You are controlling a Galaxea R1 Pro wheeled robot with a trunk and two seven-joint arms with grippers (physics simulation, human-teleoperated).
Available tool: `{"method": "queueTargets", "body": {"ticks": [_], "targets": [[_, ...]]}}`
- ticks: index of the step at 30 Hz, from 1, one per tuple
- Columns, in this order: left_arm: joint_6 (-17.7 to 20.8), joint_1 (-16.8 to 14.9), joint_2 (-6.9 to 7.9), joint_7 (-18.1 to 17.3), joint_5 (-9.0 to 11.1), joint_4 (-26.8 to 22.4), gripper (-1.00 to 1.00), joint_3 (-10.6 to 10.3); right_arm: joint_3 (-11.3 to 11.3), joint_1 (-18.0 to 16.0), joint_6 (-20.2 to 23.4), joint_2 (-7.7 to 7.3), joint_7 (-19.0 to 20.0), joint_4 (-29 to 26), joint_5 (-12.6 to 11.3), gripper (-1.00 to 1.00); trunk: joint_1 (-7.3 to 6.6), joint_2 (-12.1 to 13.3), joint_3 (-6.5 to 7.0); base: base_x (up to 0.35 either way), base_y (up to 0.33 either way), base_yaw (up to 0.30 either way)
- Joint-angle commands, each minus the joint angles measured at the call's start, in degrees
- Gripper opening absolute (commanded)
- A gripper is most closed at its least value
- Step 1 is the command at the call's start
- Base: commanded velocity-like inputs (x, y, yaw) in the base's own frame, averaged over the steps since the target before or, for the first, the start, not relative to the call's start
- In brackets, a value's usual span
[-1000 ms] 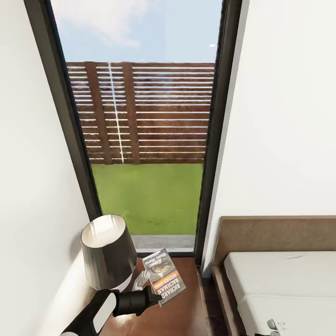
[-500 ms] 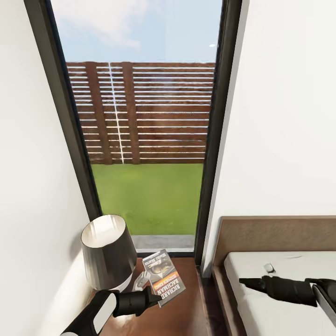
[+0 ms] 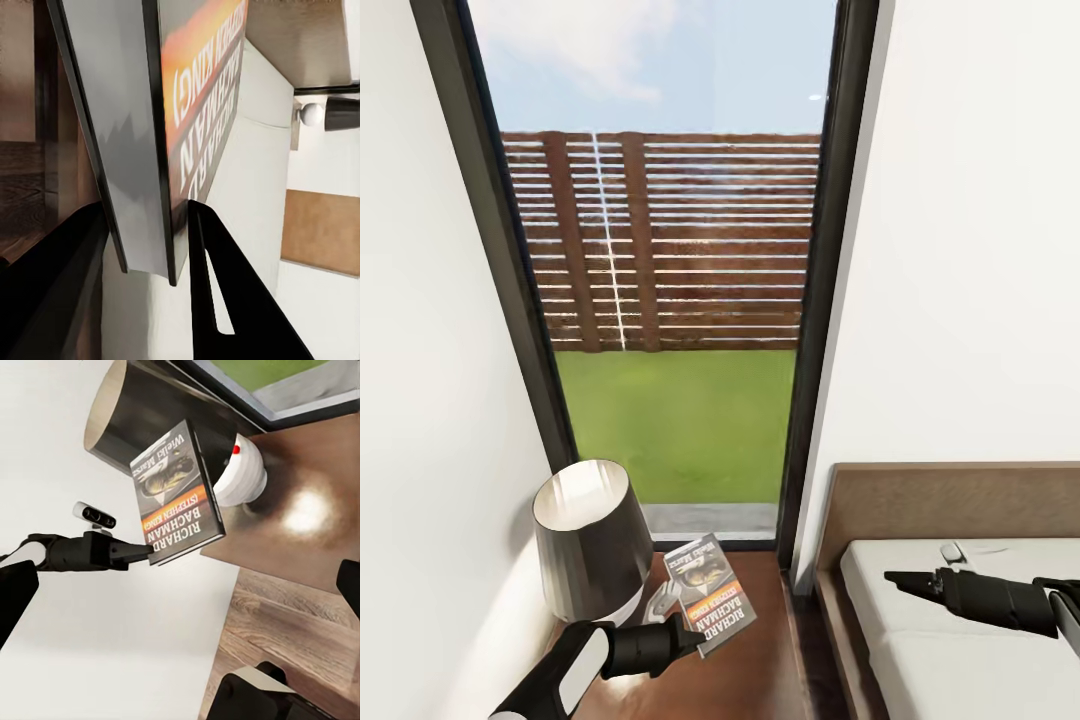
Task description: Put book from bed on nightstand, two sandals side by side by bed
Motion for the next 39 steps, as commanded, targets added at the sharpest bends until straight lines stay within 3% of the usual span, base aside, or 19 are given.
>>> {"method": "queueTargets", "body": {"ticks": [1, 25, 39], "targets": [[0.4, 0.0, 0.01, 0.0, 0.3, 0.0, -1.0, 0.0, 0.0, 0.0, 0.3, -0.01, 0.1, 0.0, -0.1, 1.0, 0.26, -0.5, -0.31, 0.0, 0.0, 0.0], [0.4, 0.0, 0.14, 0.0, 0.5, 0.1, -1.0, 0.0, -1.2, 0.0, 0.4, -0.16, 0.2, -0.1, -0.2, 1.0, 5.53, -10.2, -4.62, 0.0, 0.0, 0.0], [0.4, 0.0, 0.12, 0.0, 0.5, 0.1, -1.0, 0.0, -1.2, 0.0, 0.5, -2.3, 0.1, -0.1, -0.1, 1.0, 8.6, -15.8, -7.14, 0.0, 0.0, 0.0]]}}
